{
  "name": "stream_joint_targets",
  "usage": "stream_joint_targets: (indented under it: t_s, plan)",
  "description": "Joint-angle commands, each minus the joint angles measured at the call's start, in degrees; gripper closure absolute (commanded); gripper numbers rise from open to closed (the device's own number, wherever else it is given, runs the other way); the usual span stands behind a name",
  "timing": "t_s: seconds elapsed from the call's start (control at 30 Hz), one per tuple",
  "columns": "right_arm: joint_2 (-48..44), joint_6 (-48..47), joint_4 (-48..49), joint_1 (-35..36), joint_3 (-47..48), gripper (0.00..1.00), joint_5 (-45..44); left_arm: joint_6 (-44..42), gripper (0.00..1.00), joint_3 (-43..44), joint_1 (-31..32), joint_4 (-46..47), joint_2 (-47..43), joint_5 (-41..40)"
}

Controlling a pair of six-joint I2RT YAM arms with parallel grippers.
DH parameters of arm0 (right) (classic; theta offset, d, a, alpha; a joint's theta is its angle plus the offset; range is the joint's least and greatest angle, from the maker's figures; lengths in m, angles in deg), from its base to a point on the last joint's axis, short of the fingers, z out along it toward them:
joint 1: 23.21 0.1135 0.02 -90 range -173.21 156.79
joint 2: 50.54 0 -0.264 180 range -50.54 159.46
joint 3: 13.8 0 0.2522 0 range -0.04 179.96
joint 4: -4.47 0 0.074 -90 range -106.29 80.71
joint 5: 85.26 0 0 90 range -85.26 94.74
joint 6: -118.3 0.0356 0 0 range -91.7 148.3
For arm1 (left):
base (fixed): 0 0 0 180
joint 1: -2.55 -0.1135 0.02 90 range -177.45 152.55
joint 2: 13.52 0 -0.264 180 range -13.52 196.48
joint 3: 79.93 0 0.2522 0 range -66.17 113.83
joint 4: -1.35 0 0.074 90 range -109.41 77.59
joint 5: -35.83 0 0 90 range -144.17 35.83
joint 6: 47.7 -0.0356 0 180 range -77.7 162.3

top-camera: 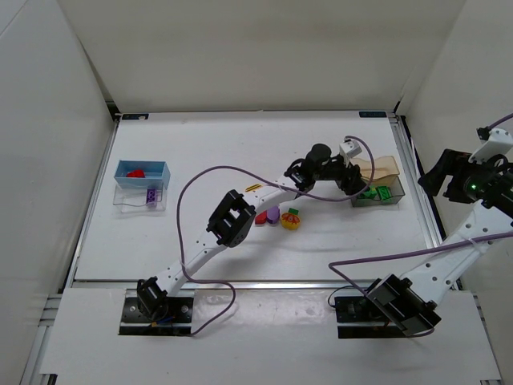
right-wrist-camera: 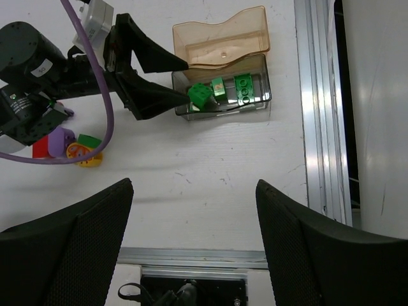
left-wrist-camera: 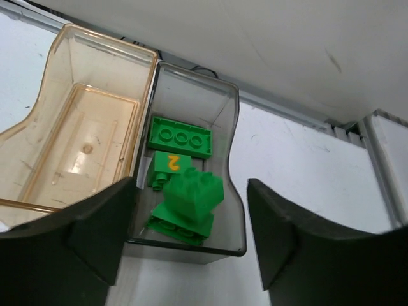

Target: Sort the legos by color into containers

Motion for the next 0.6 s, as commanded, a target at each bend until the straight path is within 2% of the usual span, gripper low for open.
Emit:
stream_joint_targets:
  t_s: [0.0,0.07,0.23,0.3,0.43,0.57]
  plan:
    - [0.2,-0.87,0.78,-0.3,-0.53,0.19,1.05,-0.87,0.17,2.79,0.28,-0.26,-1.74,0.91]
    - [0.55,-1.31,1.31,-0.3,-1.41,0.19,1.32,-1.4,0.12,3.58,0.37,-0.26,-2.27,2.93]
    - [1.78,-5.17,4.12,-0.3,-4.3,0.19,3.07,-0.18,0.11,3.15,-1.03,-2.45,-7.27,1.27]
    - [3.35,-7.19,5.01,-0.3,-4.84,0.19,6.92,2.46,0.11,1.92,-2.43,-3.76,-11.57,1.62]
    - [9.32,-7.64,4.75,1.19,-4.66,0.2,16.15,1.59,0.11,-5.62,-8.31,-13.23,-21.68,0.65]
    - [12.59,-4.3,9.73,10.4,-5.97,0.23,16.62,-1.13,0.1,-15.04,-14.02,-19.56,-35.1,-0.92]
